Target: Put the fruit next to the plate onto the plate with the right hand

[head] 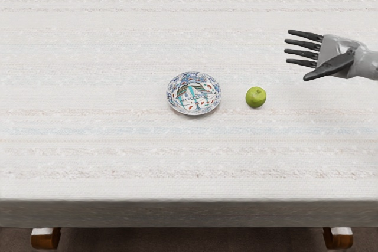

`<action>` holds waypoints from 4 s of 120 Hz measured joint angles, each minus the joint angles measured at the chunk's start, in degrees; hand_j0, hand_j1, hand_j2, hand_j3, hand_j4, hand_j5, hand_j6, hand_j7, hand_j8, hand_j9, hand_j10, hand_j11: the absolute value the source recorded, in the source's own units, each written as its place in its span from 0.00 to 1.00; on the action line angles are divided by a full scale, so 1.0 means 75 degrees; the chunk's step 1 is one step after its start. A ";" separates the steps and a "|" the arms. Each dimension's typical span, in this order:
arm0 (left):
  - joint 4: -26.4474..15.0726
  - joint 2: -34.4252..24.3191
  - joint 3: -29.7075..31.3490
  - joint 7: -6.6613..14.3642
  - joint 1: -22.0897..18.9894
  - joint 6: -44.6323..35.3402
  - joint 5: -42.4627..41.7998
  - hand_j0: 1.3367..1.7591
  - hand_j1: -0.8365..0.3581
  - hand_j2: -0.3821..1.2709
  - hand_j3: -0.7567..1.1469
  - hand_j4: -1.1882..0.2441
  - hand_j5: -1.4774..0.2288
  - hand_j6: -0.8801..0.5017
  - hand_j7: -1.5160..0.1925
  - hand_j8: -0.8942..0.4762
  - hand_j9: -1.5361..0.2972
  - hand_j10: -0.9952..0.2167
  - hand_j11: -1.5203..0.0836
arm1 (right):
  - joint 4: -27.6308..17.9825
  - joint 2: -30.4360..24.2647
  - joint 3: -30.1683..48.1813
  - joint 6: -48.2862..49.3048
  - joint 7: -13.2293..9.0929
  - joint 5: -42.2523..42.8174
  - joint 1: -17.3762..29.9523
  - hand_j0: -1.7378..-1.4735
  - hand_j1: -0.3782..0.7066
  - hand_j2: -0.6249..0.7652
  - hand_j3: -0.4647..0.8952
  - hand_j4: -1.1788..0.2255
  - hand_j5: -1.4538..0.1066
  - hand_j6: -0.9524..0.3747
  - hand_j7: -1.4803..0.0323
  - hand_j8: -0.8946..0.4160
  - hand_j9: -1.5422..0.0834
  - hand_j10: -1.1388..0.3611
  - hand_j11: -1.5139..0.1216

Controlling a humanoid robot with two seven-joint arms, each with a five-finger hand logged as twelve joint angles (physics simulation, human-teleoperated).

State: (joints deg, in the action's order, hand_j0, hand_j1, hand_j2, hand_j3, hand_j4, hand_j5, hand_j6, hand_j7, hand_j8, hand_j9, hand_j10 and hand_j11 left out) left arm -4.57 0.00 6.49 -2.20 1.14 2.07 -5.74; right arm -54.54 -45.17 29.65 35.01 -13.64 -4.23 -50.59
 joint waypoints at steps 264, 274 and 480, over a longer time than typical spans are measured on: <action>0.0000 0.0000 0.0003 0.0001 0.0000 -0.0001 0.0000 0.76 0.76 0.26 0.40 0.67 0.69 0.47 0.71 0.48 0.67 0.63 0.76 | -0.3009 0.2321 -0.1591 -0.5658 -0.2849 0.8706 -0.0756 0.30 0.35 0.41 0.34 0.63 0.69 0.49 0.73 0.46 0.71 0.56 0.69; 0.0000 0.0000 0.0003 0.0001 0.0000 0.0001 -0.0002 0.76 0.76 0.26 0.40 0.67 0.69 0.47 0.71 0.48 0.67 0.63 0.76 | -0.2963 0.2332 -0.1642 -0.5727 -0.2849 0.8710 -0.0747 0.30 0.37 0.41 0.34 0.61 0.67 0.48 0.71 0.44 0.70 0.55 0.68; 0.0000 0.0000 0.0001 0.0000 0.0000 -0.0002 0.0000 0.76 0.76 0.26 0.40 0.67 0.69 0.47 0.71 0.48 0.67 0.63 0.76 | -0.2192 0.2687 -0.2081 -0.6211 -0.2852 0.8322 -0.1059 0.32 0.56 0.47 0.34 0.43 0.46 0.37 0.49 0.33 0.49 0.38 0.47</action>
State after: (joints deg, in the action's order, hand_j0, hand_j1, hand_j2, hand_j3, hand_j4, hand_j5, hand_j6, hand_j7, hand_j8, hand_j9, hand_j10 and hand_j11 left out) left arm -4.57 0.00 6.50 -2.20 1.14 2.05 -5.74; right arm -70.98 -25.02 14.05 -11.57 -35.03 58.19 -58.53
